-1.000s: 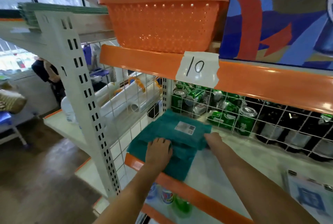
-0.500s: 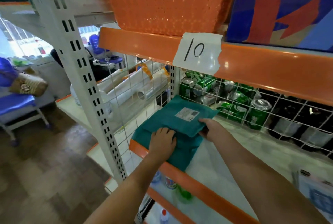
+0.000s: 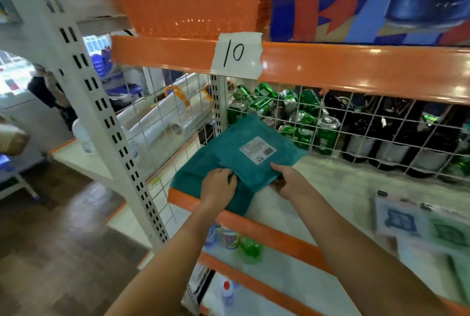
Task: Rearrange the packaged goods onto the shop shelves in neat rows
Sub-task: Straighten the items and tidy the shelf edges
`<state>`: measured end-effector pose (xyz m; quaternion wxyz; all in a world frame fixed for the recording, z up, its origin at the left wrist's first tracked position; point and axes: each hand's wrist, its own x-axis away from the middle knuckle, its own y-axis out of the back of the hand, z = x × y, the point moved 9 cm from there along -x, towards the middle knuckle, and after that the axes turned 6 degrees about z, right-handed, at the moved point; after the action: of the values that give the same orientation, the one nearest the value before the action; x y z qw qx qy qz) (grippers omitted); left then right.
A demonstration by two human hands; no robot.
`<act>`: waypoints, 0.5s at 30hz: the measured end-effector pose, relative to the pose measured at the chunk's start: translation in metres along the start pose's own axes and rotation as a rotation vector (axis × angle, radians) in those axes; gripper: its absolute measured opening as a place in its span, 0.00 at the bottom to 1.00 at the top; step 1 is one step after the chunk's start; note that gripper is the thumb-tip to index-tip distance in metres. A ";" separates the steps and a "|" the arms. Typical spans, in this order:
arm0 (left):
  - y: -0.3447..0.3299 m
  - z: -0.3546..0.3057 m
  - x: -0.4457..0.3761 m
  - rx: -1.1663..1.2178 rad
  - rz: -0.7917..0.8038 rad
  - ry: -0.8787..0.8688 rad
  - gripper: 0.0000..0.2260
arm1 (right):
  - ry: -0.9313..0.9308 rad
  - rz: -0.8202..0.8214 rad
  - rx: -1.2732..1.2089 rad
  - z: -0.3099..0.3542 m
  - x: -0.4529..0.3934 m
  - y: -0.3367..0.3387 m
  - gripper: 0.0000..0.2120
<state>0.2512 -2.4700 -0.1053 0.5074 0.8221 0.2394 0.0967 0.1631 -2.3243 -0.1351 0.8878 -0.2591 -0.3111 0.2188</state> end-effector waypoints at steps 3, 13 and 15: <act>0.000 -0.005 0.007 0.059 0.018 -0.009 0.12 | 0.034 -0.033 -0.080 -0.004 0.022 0.007 0.06; -0.007 -0.026 0.073 0.232 0.095 -0.147 0.10 | 0.196 -0.193 -0.188 -0.049 0.120 0.051 0.07; -0.010 -0.032 0.090 0.305 0.117 -0.136 0.12 | 0.235 -0.197 -0.212 -0.059 0.141 0.061 0.07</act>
<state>0.3135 -2.3967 -0.1062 0.3852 0.9068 0.1680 0.0328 0.2885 -2.2189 -0.1494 0.9030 -0.3432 -0.2501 0.0651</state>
